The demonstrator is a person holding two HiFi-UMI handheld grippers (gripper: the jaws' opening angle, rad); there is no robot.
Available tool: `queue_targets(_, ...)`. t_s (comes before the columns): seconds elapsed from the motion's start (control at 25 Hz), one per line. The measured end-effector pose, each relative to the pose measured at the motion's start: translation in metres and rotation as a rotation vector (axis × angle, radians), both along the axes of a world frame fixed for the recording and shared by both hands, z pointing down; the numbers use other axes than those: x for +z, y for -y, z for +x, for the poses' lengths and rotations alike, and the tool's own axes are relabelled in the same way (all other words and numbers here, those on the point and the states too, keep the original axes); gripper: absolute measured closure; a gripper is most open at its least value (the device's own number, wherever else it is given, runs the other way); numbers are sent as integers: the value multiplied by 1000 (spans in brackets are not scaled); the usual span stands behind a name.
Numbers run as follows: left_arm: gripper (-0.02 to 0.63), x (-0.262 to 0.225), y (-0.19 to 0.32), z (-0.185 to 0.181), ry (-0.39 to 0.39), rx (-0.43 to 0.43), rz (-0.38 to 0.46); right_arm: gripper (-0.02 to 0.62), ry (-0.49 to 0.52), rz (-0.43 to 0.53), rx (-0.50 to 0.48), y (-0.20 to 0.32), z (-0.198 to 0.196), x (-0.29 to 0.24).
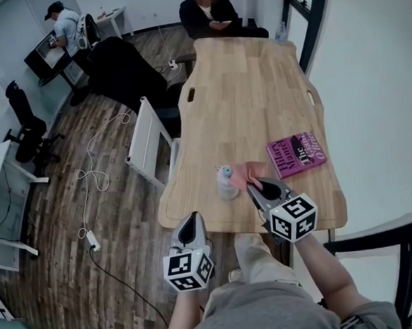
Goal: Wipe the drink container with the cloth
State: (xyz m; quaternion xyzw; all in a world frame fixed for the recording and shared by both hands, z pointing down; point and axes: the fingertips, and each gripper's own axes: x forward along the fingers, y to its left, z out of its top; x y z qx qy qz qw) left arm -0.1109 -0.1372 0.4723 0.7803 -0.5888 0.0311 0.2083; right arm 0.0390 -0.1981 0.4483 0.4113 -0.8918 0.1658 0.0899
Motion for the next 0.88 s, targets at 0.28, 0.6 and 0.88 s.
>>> queue_targets(0.28, 604, 2, 1, 1, -2, 3, -4, 566, 4, -10, -46, -5, -10, 3)
queue_targets(0.6, 604, 3, 8, 1, 1, -5, -7, 566, 14, -44, -81, -6, -19, 13)
queue_targets(0.88, 604, 6, 13, -1, -6, -23, -14, 566, 26, -71, -130, -14, -30, 20)
